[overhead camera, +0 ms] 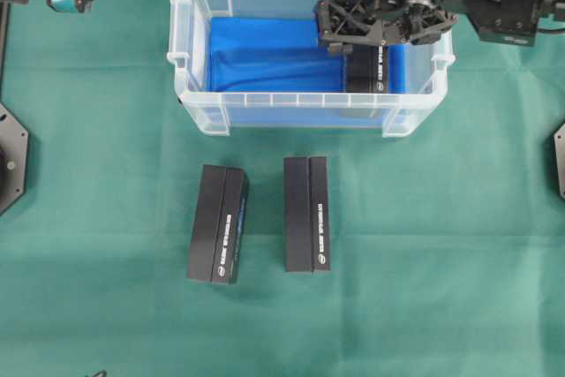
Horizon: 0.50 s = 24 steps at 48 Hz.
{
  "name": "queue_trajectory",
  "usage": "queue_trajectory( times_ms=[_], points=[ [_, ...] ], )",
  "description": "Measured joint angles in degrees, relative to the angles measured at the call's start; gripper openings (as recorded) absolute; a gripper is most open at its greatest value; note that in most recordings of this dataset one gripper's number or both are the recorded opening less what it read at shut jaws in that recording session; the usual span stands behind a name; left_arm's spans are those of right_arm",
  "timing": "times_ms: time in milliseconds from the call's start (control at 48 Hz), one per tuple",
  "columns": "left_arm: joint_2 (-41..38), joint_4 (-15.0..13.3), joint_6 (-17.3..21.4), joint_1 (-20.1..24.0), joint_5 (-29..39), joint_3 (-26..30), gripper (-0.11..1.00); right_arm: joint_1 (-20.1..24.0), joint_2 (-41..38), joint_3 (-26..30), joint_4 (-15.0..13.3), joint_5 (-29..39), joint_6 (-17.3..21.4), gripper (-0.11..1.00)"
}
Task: Take out the box from the case.
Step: 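Lower the right gripper around the right black box and close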
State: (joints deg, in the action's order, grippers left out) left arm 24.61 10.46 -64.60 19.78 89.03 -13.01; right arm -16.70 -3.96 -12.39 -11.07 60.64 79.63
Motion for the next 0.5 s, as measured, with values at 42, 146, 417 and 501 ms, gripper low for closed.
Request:
queue_trajectory(
  times_ms=[42, 146, 417, 501],
  points=[
    [0.0, 0.0, 0.0, 0.0, -0.1, 0.0, 0.96, -0.1, -0.3, 0.0, 0.1, -0.1, 0.0, 0.92],
    [0.1, 0.0, 0.1, 0.0, -0.1, 0.0, 0.96, -0.1, -0.6, -0.1, 0.1, -0.3, 0.0, 0.92],
    [0.0, 0.0, 0.6, -0.1, -0.1, 0.0, 0.96, -0.1, -1.7, 0.0, 0.4, -0.5, 0.0, 0.92],
    [0.0, 0.0, 0.9, -0.1, -0.1, 0.0, 0.96, -0.1, -1.8, 0.0, 0.4, -0.5, 0.0, 0.92]
  ],
)
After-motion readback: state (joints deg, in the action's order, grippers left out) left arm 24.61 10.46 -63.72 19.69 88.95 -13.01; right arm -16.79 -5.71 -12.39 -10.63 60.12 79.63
